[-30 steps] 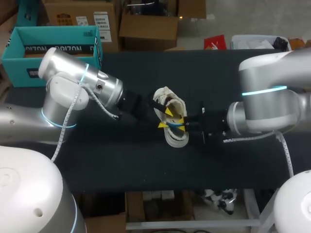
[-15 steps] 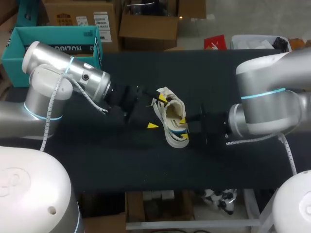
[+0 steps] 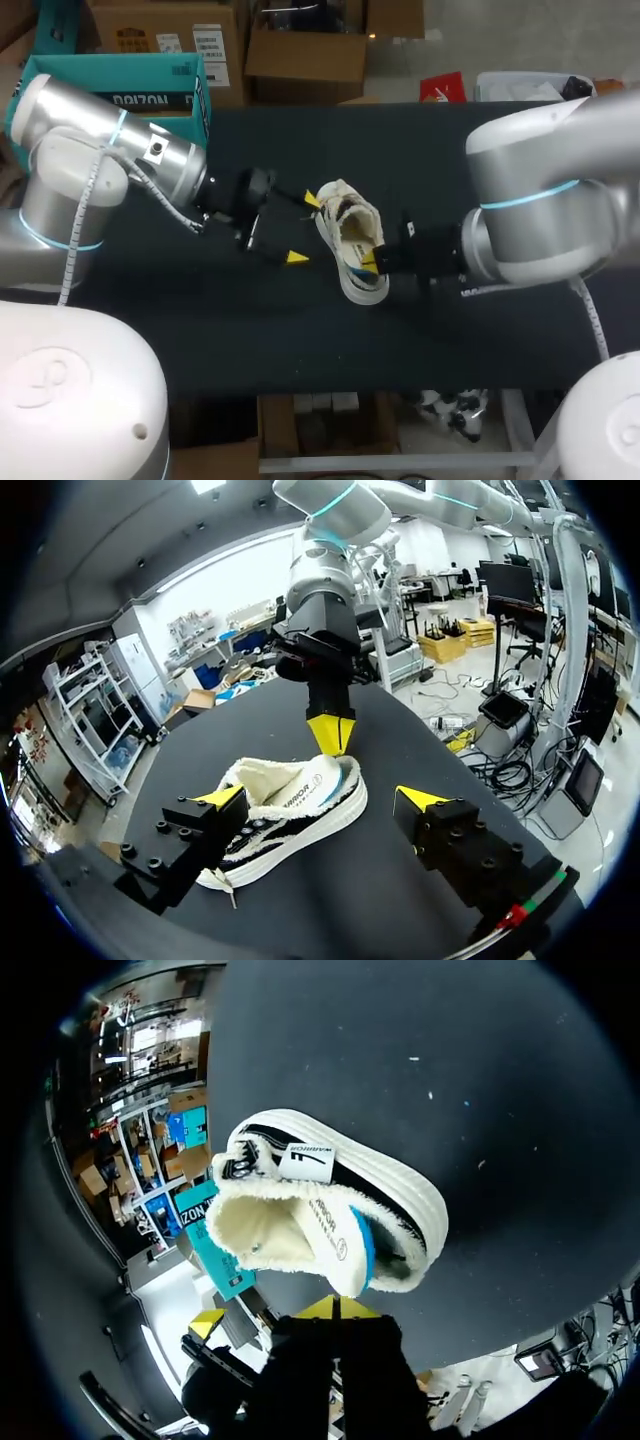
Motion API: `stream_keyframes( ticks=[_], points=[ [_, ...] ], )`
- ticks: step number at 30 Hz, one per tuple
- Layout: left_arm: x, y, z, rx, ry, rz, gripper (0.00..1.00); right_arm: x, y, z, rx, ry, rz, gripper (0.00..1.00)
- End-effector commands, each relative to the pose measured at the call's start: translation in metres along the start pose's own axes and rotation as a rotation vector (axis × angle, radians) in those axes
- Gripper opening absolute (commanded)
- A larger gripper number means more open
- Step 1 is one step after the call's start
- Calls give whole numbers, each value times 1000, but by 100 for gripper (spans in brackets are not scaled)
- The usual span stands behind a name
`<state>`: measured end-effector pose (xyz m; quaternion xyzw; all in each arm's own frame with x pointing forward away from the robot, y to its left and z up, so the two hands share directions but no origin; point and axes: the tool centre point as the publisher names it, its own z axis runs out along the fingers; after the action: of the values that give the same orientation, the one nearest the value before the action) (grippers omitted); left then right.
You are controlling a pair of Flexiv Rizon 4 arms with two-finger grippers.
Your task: Open the shoe tongue, take the insole out of the shoe, put the insole back into the shoe, and pack the shoe into the shoebox
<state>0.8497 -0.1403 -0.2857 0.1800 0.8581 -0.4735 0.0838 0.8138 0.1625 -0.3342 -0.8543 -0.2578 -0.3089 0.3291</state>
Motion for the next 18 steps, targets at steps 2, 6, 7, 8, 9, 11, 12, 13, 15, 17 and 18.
stream_keyframes(
  ticks=[2,6,7,8,9,11,12,13,15,17,18],
  points=[
    [10,-1,-11,-6,-24,-18,100,6,0,3,-10,-51,6,0],
    [11,1,-19,-7,-44,-39,100,3,9,7,18,-53,26,0],
    [10,2,-20,-13,-49,-50,100,3,12,9,27,-54,31,0],
    [8,4,-22,-14,-55,-66,100,3,15,12,34,-57,34,0],
    [7,5,-23,-25,-57,-82,100,3,17,16,40,-61,37,0],
    [6,6,-26,-29,-54,-118,100,3,20,22,51,-68,37,0],
    [5,6,-27,-32,-47,-137,100,3,20,24,52,-70,35,0],
    [5,7,-29,-35,-42,-154,100,2,21,26,55,-70,33,0],
    [4,8,-32,-39,-38,-187,100,-2,23,30,57,-70,33,0],
    [5,7,-36,-32,-27,-217,100,-7,25,34,59,-69,34,0],
    [4,7,-38,-40,-23,-232,100,-10,25,36,59,-70,35,0]
  ],
)
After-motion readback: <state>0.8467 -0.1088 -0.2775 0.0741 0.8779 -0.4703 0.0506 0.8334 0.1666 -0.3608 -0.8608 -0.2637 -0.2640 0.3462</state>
